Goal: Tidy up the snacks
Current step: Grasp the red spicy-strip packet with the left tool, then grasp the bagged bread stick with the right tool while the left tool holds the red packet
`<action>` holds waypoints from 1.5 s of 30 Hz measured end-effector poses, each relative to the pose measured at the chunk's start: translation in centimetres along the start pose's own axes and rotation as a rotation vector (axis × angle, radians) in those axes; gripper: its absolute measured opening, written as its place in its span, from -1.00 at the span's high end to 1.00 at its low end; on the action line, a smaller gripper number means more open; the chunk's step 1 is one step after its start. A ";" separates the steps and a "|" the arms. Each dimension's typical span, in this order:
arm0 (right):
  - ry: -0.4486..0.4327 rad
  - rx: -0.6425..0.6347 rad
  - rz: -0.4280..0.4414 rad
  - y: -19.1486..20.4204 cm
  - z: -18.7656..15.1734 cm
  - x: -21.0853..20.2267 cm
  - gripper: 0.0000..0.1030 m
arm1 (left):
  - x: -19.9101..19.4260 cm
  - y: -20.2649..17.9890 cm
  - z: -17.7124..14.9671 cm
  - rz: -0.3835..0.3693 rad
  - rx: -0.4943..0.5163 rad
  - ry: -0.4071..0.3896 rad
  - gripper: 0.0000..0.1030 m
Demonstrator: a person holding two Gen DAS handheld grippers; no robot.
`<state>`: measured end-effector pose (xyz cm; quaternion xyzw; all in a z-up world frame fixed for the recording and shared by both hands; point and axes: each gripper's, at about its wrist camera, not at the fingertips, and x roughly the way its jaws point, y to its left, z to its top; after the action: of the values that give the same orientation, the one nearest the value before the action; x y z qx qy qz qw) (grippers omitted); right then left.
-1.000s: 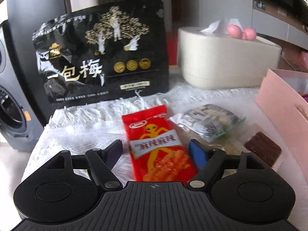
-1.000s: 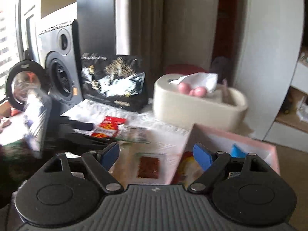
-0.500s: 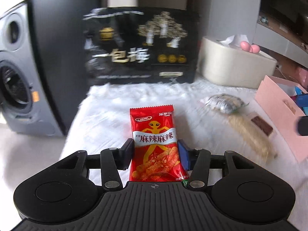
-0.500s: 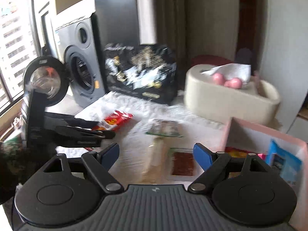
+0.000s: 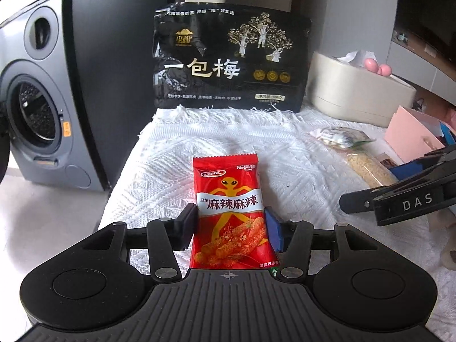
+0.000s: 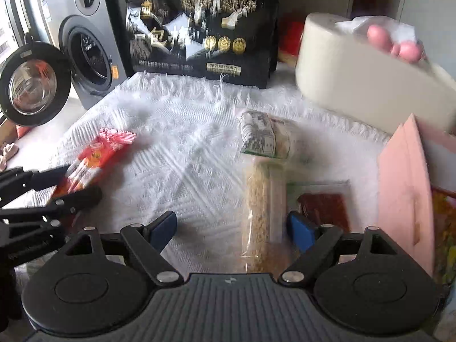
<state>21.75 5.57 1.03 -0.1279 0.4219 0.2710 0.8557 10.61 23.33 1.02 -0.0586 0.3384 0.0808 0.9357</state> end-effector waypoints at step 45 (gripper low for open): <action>-0.073 0.014 0.294 -1.3 -8.6 -9.1 0.15 | -15.4 -5.9 -7.9 -0.030 -0.039 -0.043 0.00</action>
<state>12.39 -2.61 3.00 -0.0491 0.4066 0.3948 0.8224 -4.86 14.55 5.16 -0.0800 0.3154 0.0745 0.9426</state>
